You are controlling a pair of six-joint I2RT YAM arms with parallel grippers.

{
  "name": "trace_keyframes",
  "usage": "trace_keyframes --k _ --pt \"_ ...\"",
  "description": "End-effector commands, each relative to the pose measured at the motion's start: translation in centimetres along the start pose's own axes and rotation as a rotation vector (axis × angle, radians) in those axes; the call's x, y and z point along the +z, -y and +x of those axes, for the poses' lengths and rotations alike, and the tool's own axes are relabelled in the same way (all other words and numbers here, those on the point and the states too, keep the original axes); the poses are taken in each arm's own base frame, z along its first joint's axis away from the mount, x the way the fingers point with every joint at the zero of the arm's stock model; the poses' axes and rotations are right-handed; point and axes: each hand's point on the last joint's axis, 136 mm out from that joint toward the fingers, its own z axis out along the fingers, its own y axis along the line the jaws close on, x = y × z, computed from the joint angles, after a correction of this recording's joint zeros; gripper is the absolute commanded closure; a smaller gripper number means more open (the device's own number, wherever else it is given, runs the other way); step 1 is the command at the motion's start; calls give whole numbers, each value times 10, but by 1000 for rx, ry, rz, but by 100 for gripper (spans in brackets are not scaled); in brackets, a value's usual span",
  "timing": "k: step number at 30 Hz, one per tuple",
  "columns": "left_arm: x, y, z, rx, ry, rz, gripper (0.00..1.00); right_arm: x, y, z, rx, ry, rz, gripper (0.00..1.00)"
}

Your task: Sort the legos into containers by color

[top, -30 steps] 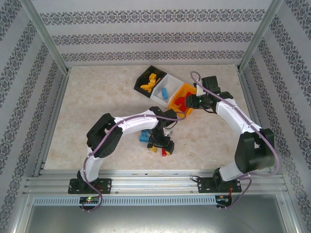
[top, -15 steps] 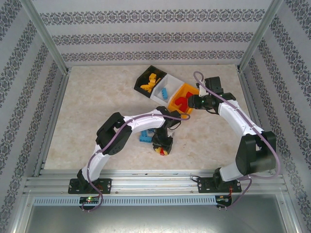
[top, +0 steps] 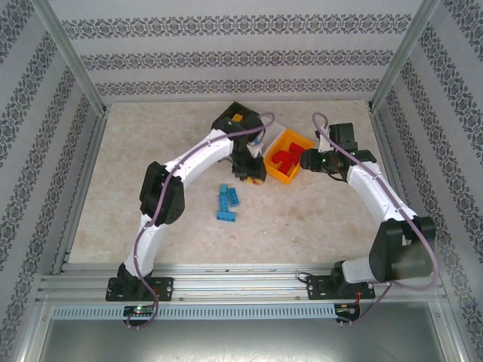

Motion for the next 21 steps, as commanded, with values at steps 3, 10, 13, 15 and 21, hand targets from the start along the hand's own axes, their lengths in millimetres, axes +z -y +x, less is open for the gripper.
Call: trace_keyframes --k 3,10,13,15,21 --pt "-8 24 -79 -68 167 184 74 -10 0 23 68 -14 -16 55" --pt "1 50 -146 -208 272 424 74 -12 5 39 96 -16 -6 54" --pt "3 60 -160 -233 297 500 73 -13 7 44 107 -13 -5 54" --pt "3 66 -168 -244 306 550 73 -13 8 48 112 -14 -3 54" --pt "6 78 -184 -281 326 659 61 -13 13 59 120 -18 8 53"
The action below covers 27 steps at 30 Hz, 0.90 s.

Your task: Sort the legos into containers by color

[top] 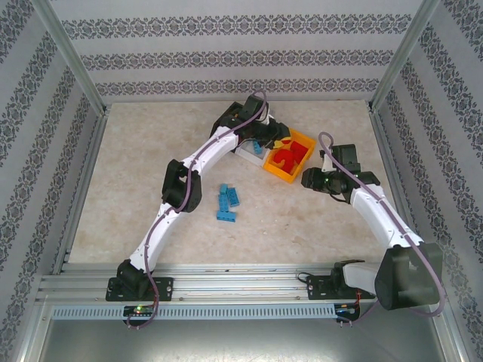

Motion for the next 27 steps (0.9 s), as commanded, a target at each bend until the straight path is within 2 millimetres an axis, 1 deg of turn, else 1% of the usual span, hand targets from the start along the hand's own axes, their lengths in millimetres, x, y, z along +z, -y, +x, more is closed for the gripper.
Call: trace_keyframes --k 1,4,7,12,17,21,24,27 --pt "3 31 -10 -14 21 134 59 -3 3 1 18 22 0 53" --pt "5 30 -9 -10 22 132 50 -4 3 3 19 22 -1 52" --pt "5 30 -9 -9 21 130 46 -5 4 4 17 25 -2 52" --pt "3 32 -9 2 22 129 45 -3 4 6 20 20 -8 51" --pt "-4 36 -4 43 15 113 45 -1 2 4 27 19 -22 51" --pt "-19 42 -2 103 22 87 44 2 -3 -2 40 28 -44 51" --pt "-36 43 -1 165 38 35 42 4 -8 -11 67 46 -72 51" --pt "-58 43 0 229 56 -31 39 2 -19 -29 99 85 -118 51"
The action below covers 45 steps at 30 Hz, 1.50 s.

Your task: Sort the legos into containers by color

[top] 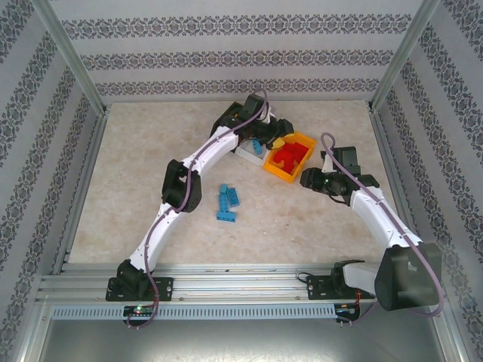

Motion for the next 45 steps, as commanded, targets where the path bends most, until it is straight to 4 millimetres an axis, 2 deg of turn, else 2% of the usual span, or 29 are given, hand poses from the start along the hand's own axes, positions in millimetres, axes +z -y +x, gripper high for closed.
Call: trace_keyframes --k 1,4,7,10,14,19,21,24,26,31,39,45 --pt "-59 37 -3 178 60 -52 37 -3 -22 -33 52 74 -93 50" --pt "-85 28 0 248 74 -164 34 2 -43 -51 102 44 -178 47" --pt "-111 10 6 278 72 -292 31 15 -71 -52 114 -66 -276 46" --pt "-137 -11 10 276 82 -396 29 35 -97 -37 20 -175 -292 46" --pt "-174 -38 17 217 129 -440 28 62 -132 -8 -164 -299 -257 46" --pt "-227 -96 35 36 212 -460 28 94 -172 33 -291 -408 -260 45" --pt "-245 -116 52 -11 229 -474 28 109 -184 55 -353 -459 -248 45" --pt "-262 -138 73 -50 224 -506 28 128 -187 85 -441 -536 -194 45" --pt "-270 -146 84 -62 228 -516 27 136 -184 99 -503 -564 -145 46" --pt "-282 -158 96 -93 238 -517 27 148 -179 119 -619 -579 -56 45" --pt "-285 -155 95 -72 229 -512 27 162 -166 124 -677 -587 54 45" --pt "-288 -156 93 -72 229 -508 27 157 -146 118 -730 -590 157 46"
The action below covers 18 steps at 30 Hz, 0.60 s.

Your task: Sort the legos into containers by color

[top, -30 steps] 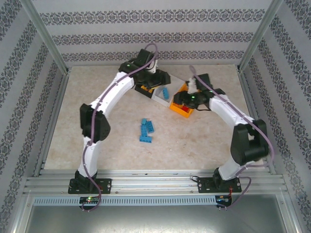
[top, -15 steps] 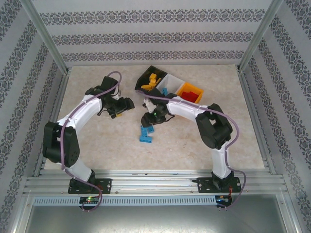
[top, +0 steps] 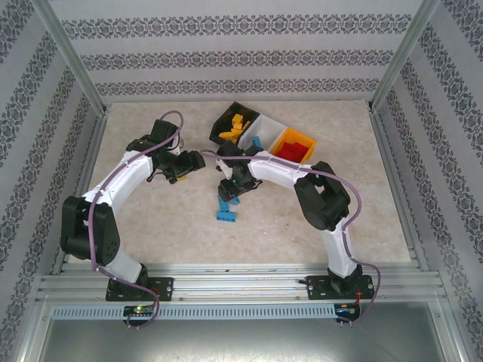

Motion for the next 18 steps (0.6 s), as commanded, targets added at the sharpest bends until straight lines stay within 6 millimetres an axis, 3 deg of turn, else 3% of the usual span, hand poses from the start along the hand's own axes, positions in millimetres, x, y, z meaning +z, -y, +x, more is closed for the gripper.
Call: trace_keyframes --k 1,6,11,15,18 --pt "-7 2 -9 17 26 28 27 6 24 25 -30 -91 133 46" --pt "-3 5 -11 12 12 41 27 4 31 28 16 -77 126 59" --pt "-3 5 -12 15 10 44 27 0 32 28 29 -64 119 66" --pt "-2 4 -10 15 7 47 27 -18 29 19 33 3 106 79" --pt "-1 3 -9 14 4 51 27 -39 27 7 47 75 85 83"
